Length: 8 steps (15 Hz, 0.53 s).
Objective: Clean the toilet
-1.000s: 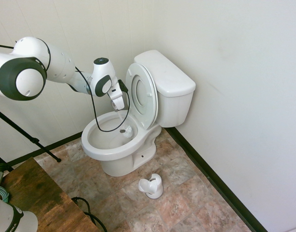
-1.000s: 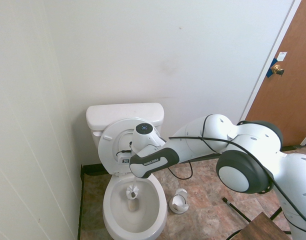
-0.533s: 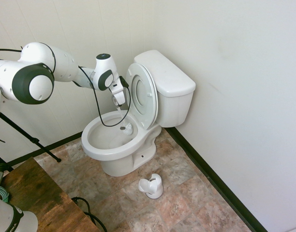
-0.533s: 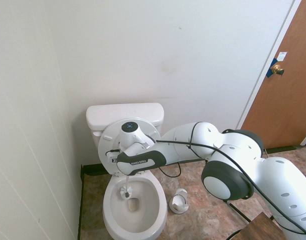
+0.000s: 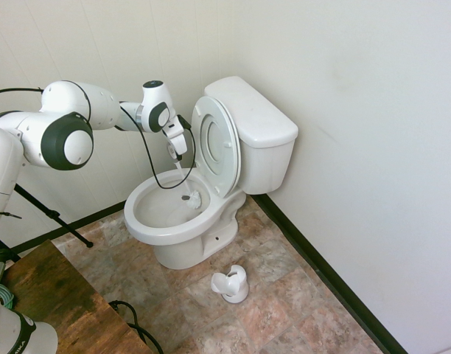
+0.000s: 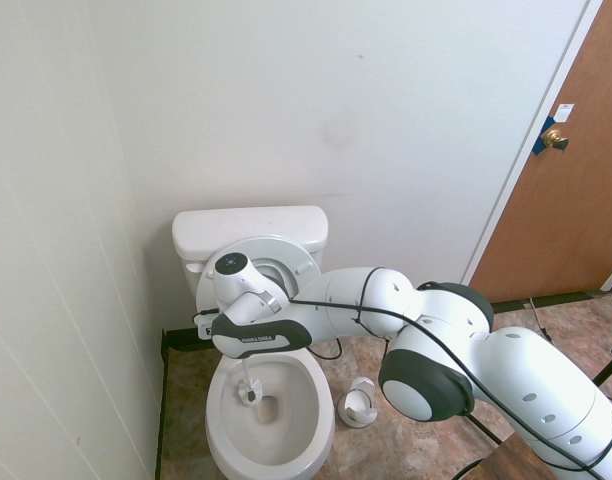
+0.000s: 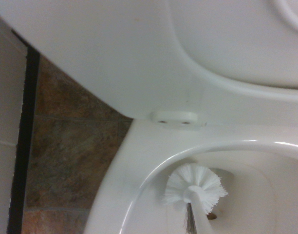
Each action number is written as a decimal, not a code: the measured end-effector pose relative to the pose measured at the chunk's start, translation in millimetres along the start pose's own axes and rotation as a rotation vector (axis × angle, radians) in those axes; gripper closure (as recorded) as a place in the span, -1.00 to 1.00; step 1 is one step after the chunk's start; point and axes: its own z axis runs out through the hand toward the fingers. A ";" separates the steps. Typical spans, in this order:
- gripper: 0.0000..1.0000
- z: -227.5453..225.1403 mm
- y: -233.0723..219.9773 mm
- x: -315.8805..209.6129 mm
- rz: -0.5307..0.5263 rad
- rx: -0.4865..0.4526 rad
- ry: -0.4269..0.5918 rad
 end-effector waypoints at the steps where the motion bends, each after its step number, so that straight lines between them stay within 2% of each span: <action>1: 1.00 -1.9 -1.6 -10.6 -0.019 0.003 0.004; 4: 1.00 -9.7 -3.4 -44.2 -0.069 0.011 0.007; 8: 1.00 -21.5 18.9 -70.5 -0.105 -0.002 -0.006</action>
